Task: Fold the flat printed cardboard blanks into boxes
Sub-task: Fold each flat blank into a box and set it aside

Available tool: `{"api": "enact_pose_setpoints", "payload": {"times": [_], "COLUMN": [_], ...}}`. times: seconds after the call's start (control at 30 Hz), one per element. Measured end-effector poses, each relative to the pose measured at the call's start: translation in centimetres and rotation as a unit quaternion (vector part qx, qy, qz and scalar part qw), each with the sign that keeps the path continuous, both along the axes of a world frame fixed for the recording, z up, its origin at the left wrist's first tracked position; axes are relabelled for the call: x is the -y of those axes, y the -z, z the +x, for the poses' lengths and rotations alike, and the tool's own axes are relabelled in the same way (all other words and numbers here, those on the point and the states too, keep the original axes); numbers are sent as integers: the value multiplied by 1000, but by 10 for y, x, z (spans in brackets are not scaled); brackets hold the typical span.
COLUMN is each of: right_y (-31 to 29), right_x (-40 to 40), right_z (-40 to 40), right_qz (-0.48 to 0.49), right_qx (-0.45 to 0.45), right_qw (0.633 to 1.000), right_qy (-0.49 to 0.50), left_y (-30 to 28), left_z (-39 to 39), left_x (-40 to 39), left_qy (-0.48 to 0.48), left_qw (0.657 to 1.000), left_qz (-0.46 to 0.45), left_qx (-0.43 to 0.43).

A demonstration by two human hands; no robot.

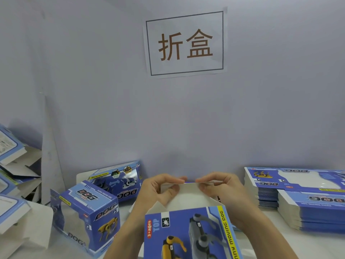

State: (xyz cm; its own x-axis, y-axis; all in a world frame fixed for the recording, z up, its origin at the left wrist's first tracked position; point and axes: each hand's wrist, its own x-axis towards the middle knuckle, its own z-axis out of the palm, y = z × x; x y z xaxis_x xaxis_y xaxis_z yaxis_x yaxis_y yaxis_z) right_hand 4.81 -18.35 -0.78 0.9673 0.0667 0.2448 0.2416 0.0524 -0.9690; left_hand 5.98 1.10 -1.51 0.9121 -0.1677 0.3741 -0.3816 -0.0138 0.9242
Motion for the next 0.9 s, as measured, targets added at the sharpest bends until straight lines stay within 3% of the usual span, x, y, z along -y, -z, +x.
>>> {"api": "enact_pose_setpoints", "payload": {"times": [0.2,0.33,0.4,0.53,0.6,0.73,0.83,0.9], "right_y": [-7,-12,-8,-7,-7,-6,-1,1], "right_x": [3,3,5,5,7,12,12,17], "right_z": [-6,-9,-9,-4,3,5,9,11], "right_qz": [31,-80,-65,24,85,165,173,274], "right_qx": [-56,-63,-63,13,43,63,74,83], "right_qw": [990,977,976,998,995,969,966,952], "right_qy": [-130,-186,-199,-57,42,170,179,106], "left_y": [-4,-7,-10,-7,-9,-6,5,6], "left_z": [-2,-3,-4,-6,-8,-4,-5,-5], "left_x": [-14,-19,-17,-12,-8,-3,-6,-8], "left_qy": [-106,-202,-205,-45,26,64,81,57], "left_qw": [992,967,965,967,979,996,995,994], "left_qz": [-72,-156,-164,-233,-172,-19,-24,-91], "left_qx": [-4,2,-8,-95,-101,-61,-49,-30]}}
